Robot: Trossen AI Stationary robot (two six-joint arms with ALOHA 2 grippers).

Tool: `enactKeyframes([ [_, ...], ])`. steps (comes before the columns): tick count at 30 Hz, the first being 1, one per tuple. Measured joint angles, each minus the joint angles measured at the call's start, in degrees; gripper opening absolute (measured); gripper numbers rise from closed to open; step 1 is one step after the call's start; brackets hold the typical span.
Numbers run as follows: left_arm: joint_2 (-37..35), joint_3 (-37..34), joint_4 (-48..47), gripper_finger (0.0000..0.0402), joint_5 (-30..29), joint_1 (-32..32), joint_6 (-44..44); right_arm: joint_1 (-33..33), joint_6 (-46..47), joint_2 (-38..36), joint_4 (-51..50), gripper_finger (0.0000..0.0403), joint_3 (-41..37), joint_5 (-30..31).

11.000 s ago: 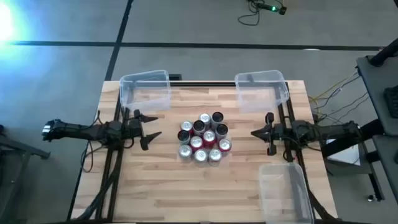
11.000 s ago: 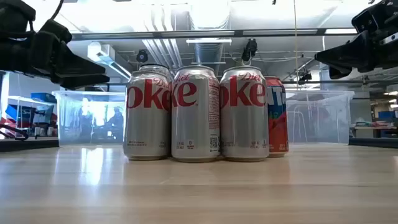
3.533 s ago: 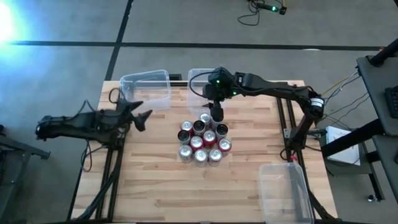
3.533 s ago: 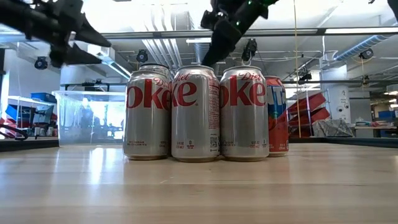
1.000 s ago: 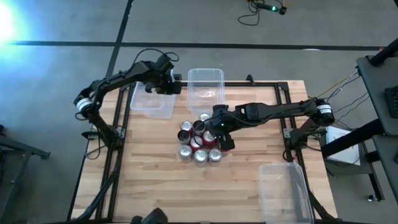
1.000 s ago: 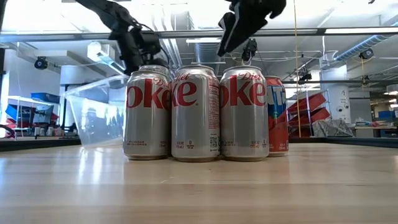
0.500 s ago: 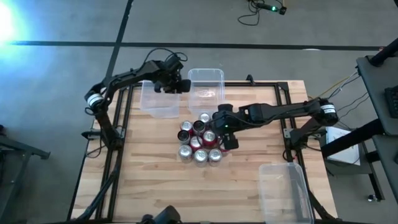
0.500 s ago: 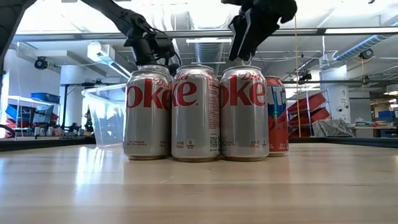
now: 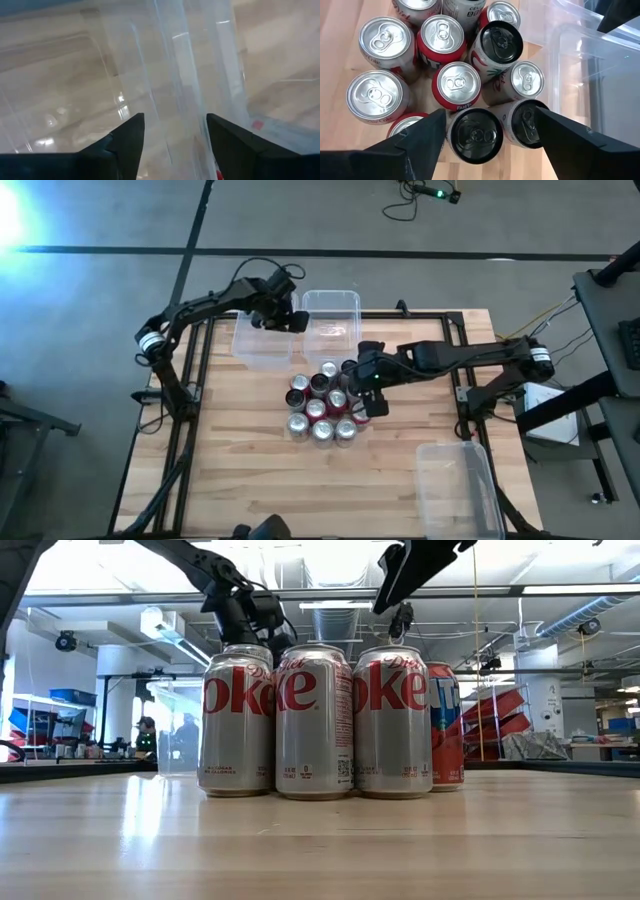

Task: Sort soda cans
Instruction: Adjust the top left transparent bin on the table

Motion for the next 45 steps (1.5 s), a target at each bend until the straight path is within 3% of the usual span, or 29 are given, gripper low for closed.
enactKeyframes([
  [10,-3.7,0.3,0.7,0.0215,0.4,0.1,2.1,0.0,2.8,-0.2,0.0,0.0297,0.0,0.8],
  [15,-6.3,2.8,-4.7,0.0215,0.4,0.0,6.5,0.0,4.1,-0.2,-0.7,0.0290,0.0,1.4],
  [23,-6.3,2.5,-15.8,0.0199,-8.1,-0.2,20.7,0.0,7.4,-0.2,-1.0,0.0267,0.0,1.4],
  [32,-4.0,1.1,-10.9,0.0152,-8.3,-5.3,26.0,0.0,8.4,-0.2,-1.8,0.0249,0.0,1.4],
  [45,-2.0,1.0,-5.9,0.0134,-11.9,-5.4,35.8,0.0,10.8,-0.2,-4.7,0.0242,0.0,1.5],
])
